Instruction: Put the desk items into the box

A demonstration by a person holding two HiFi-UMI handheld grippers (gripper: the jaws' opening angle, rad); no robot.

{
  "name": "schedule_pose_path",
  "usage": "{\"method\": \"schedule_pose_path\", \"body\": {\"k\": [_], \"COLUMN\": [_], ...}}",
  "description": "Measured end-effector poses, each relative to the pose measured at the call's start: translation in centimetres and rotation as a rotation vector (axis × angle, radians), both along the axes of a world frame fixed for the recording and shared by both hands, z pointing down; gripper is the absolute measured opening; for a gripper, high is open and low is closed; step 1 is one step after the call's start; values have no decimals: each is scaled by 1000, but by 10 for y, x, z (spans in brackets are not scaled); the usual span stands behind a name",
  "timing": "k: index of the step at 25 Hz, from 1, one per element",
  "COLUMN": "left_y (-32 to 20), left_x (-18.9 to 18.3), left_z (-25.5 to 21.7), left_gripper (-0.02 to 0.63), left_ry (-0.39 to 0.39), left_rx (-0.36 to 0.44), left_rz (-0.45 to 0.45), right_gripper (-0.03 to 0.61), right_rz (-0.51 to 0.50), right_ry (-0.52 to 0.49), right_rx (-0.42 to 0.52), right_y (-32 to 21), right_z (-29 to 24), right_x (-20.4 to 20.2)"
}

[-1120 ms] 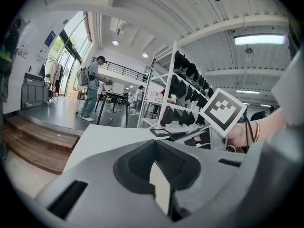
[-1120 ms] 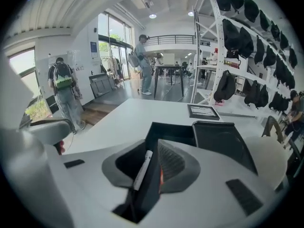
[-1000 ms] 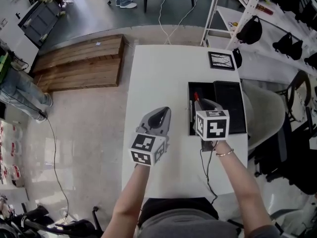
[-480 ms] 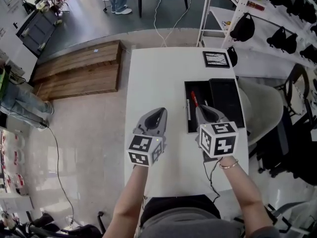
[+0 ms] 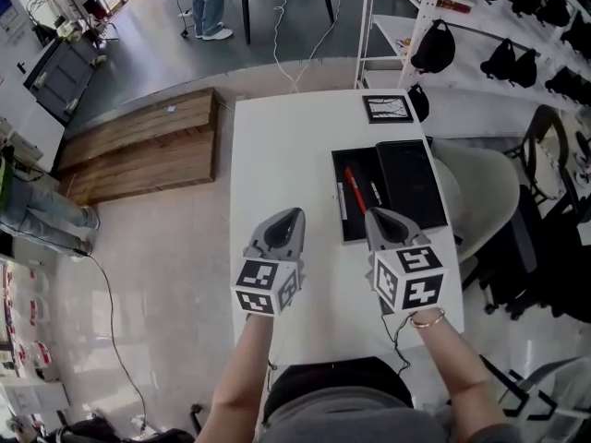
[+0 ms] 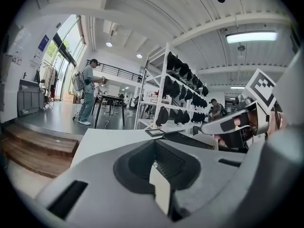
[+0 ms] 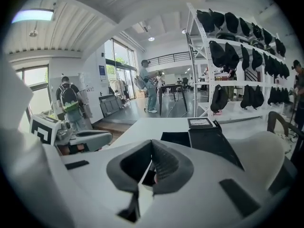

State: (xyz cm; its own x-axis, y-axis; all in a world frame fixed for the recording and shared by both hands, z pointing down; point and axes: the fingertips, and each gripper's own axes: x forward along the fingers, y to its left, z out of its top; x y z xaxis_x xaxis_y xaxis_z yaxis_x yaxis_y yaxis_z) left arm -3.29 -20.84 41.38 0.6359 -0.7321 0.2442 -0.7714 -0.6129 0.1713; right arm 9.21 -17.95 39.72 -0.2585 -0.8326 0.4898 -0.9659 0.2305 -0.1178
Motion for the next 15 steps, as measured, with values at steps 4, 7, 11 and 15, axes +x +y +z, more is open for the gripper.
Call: {"method": "schedule_pose_path", "body": {"k": [4, 7, 11, 15], "left_y": [11, 20, 30, 39], "left_x": [0, -1, -3, -7], "left_z": [0, -1, -5, -6], "left_gripper": [6, 6, 6, 6], "left_ry": [-8, -11, -8, -8], "left_rx": [5, 7, 15, 17], "left_rz": [9, 7, 6, 2], "right_gripper": [5, 5, 3, 3], "right_rz": [32, 34, 39, 40], "right_ry": [6, -3, -3, -21], "right_rx": [23, 34, 62, 76], "right_y": [17, 31, 47, 59], "right_z": [-4, -7, -11, -10], "right_x": [7, 9, 15, 17]}}
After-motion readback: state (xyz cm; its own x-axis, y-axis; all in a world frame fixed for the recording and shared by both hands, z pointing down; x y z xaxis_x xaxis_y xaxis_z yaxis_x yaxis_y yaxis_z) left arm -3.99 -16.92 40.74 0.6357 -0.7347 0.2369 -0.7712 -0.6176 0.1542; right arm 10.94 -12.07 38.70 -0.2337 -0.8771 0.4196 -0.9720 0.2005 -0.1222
